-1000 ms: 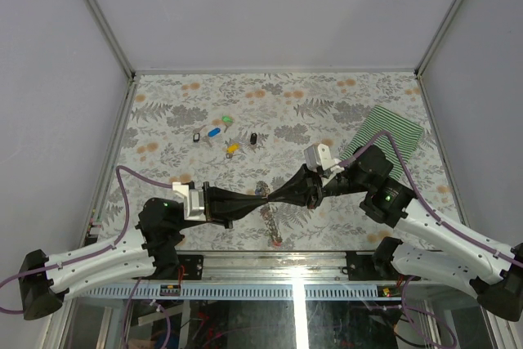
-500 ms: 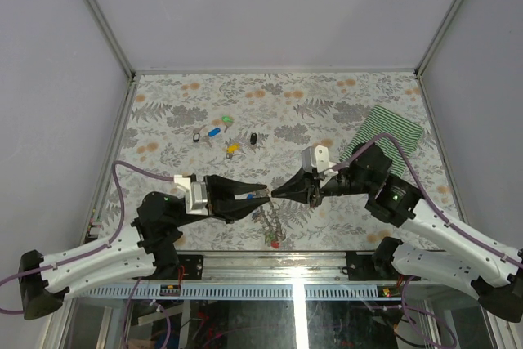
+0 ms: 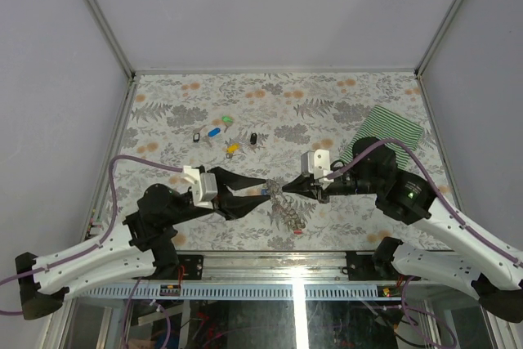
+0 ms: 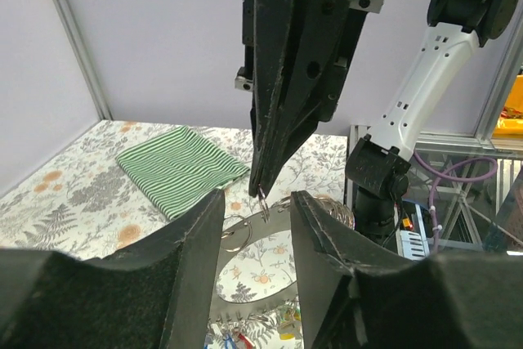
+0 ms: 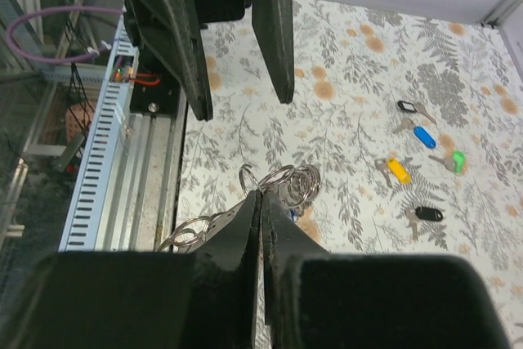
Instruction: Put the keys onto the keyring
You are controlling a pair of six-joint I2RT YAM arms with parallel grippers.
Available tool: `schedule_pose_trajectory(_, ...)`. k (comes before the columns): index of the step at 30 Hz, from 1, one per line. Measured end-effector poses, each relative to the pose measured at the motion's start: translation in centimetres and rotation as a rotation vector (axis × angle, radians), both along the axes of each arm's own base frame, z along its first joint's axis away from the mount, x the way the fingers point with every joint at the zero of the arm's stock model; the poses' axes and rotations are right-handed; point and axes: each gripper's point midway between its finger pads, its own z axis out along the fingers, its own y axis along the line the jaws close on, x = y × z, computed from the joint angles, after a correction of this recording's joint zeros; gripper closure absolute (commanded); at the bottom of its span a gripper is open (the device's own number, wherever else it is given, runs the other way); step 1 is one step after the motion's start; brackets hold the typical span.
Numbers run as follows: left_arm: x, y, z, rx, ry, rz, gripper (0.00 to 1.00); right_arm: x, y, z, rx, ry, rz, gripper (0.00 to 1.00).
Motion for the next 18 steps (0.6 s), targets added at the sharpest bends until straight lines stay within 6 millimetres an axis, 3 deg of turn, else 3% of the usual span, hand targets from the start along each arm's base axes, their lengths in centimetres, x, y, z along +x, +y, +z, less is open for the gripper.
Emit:
schedule_pose_trajectory(6, 1.0, -0.5, -0.5, 0.057, 0.043, 0.036, 0.60, 0.8, -0.6, -0.4, -0.062, -0.034, -0.033, 1.00)
schedule_pose_trajectory(18, 2.9, -2.7, -4.7, 0.219, 0.155, 0.075, 0.63, 2.3, -1.3, -2.4, -0.157, -0.042, -0.109, 1.00)
